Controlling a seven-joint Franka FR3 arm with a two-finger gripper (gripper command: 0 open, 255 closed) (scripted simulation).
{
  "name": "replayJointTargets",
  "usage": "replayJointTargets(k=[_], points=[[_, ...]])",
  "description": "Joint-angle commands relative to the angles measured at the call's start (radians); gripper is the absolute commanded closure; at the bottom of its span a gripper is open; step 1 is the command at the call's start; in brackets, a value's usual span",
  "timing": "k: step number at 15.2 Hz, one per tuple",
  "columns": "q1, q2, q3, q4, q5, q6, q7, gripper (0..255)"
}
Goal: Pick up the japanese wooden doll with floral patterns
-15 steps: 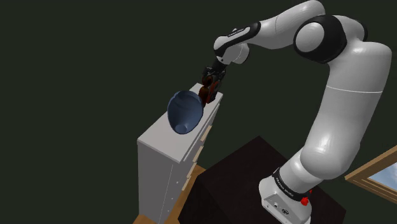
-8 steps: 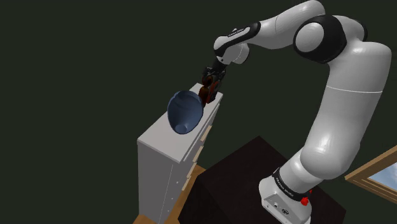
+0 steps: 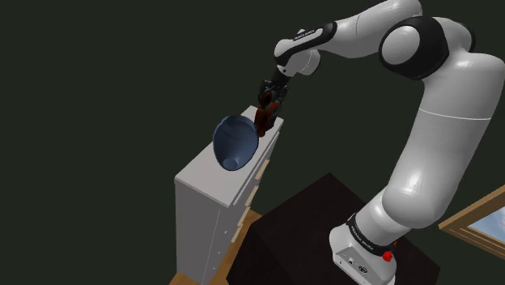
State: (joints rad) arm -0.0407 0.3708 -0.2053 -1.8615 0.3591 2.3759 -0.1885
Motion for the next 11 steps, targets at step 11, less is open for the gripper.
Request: replayJointTargets(k=[11], points=[[0.01, -0.068, -0.017, 0.044, -0.043, -0.106, 0.044, 255]])
